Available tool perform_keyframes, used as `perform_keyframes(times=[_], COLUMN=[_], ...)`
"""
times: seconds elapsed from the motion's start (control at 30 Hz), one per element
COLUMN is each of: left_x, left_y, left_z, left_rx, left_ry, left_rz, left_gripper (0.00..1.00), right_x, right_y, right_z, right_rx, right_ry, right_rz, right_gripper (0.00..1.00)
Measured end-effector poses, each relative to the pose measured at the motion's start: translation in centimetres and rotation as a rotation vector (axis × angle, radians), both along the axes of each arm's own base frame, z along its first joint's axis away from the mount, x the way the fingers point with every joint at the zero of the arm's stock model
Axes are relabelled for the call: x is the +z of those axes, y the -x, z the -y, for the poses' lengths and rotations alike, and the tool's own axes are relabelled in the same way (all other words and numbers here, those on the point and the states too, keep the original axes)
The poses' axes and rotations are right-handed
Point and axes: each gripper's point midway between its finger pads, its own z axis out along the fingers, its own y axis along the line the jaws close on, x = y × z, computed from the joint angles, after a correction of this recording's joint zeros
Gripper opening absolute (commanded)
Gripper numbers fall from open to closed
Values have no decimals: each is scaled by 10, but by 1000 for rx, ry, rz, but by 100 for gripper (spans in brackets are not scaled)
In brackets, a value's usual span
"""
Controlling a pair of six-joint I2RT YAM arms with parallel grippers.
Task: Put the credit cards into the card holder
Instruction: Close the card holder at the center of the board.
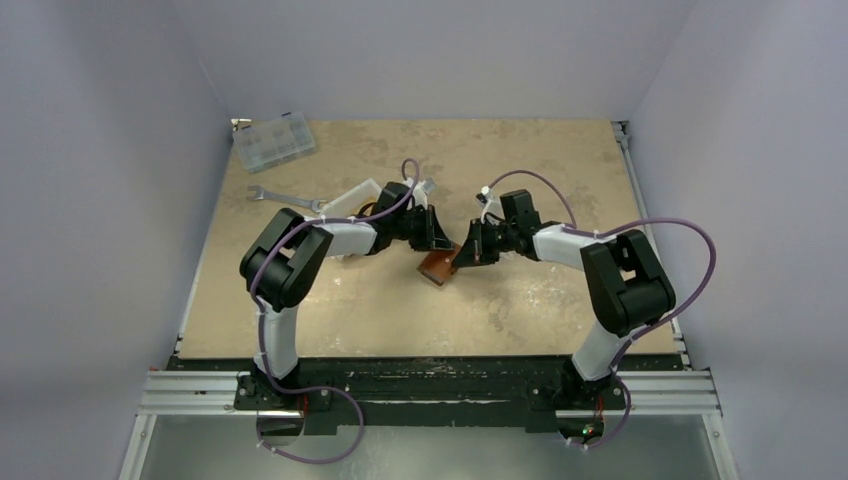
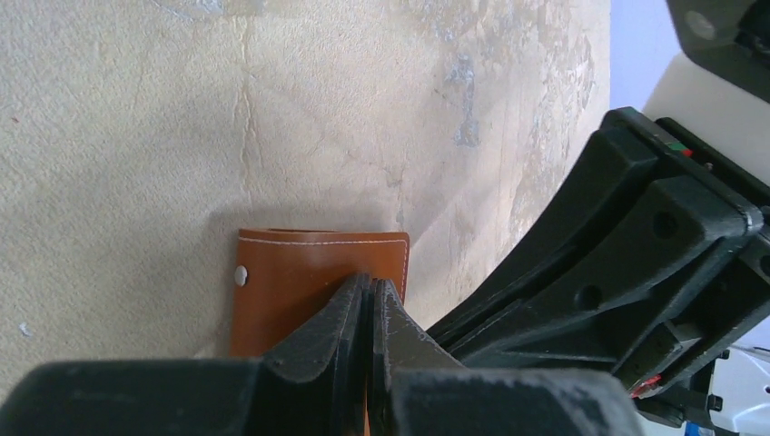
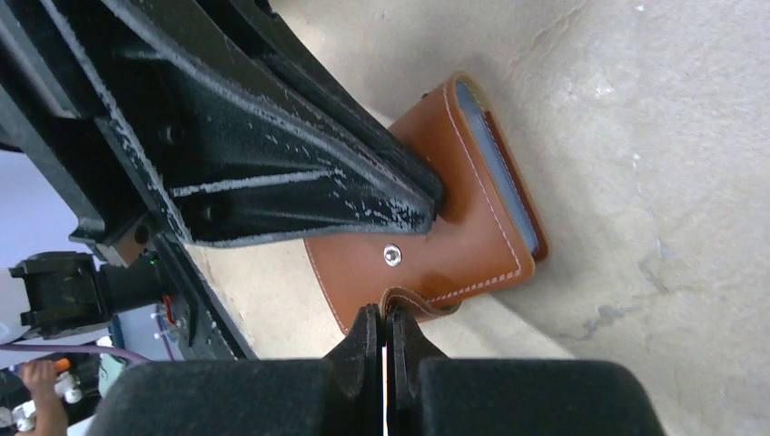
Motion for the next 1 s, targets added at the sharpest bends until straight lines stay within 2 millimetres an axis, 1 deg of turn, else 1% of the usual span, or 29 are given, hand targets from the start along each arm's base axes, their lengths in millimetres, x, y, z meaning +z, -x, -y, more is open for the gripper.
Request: perform_keyframes(times=[0.2,0.3,0.37,0.5,0.63,0.73,0.83,0.97,1.0], left_x=[0,1,2,10,19,22,21,15,14], left_y=[0,0,1,4,2,-1,1,5,6], left_z=[0,0,-1,-10,-26,-35,-42,-52,-54], left_rx=[8,7,6,4,13,18,17,24,24], left_ry=[6,7,12,-2,-30,-64,-107,-166,-176], left_rz=[7,7,0,-20,-23,-7,0,5,6], left_gripper=[0,17,25,28,29,28,22,12,12], right_x=[-1,-1,-3,-3,2,4,3,3,4], right_y=[-2,-4,-5,-10,-20,-22,-23,-23,-24], right_z=[-7,-9,-11,-13,-16,-17,-16,-16,-16], right_rx=[-13,-42,-57,-68,-67,-62,-57,-48,-45], right_ry=[-37,-52,-60,-70,-76,-77,-73,-68,-66], right_rz=[-49,-80,-98,-103,-80,-69,-65,-59,-56], right_gripper=[0,0,0,0,0,0,0,0,0])
